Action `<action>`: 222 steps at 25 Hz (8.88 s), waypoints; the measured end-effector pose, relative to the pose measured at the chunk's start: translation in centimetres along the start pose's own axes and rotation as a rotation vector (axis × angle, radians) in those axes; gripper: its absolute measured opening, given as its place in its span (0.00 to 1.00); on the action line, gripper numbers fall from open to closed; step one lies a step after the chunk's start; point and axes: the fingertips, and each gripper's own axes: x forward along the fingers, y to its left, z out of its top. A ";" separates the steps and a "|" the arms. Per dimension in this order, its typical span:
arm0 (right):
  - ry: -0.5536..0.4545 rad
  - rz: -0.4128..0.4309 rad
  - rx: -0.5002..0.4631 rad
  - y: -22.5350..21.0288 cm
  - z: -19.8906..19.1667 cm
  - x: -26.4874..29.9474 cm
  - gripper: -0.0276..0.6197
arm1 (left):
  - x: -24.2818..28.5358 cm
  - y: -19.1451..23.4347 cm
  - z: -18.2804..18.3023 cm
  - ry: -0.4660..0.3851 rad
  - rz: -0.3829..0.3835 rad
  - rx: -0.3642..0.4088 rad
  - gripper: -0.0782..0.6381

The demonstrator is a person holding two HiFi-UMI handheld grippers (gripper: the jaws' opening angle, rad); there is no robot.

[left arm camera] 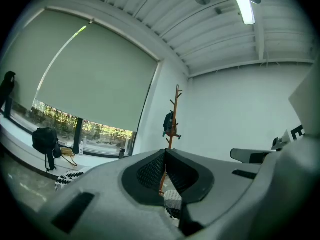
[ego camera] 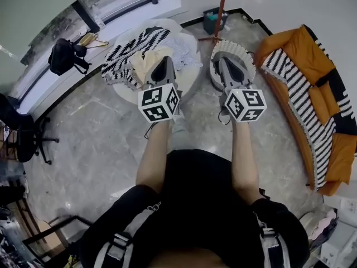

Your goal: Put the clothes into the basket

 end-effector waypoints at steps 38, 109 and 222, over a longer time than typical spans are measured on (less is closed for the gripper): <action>0.531 0.192 0.013 -2.0 -24.1 46.7 0.06 | 26.6 35.6 -18.6 0.433 0.351 -0.197 0.12; 0.940 0.494 0.064 0.8 -57.1 49.3 0.08 | 31.1 42.8 -49.9 0.788 0.289 -0.089 0.13; 0.825 0.179 0.284 -17.5 -51.0 43.3 0.07 | 37.0 31.3 -45.6 0.672 0.375 -0.250 0.13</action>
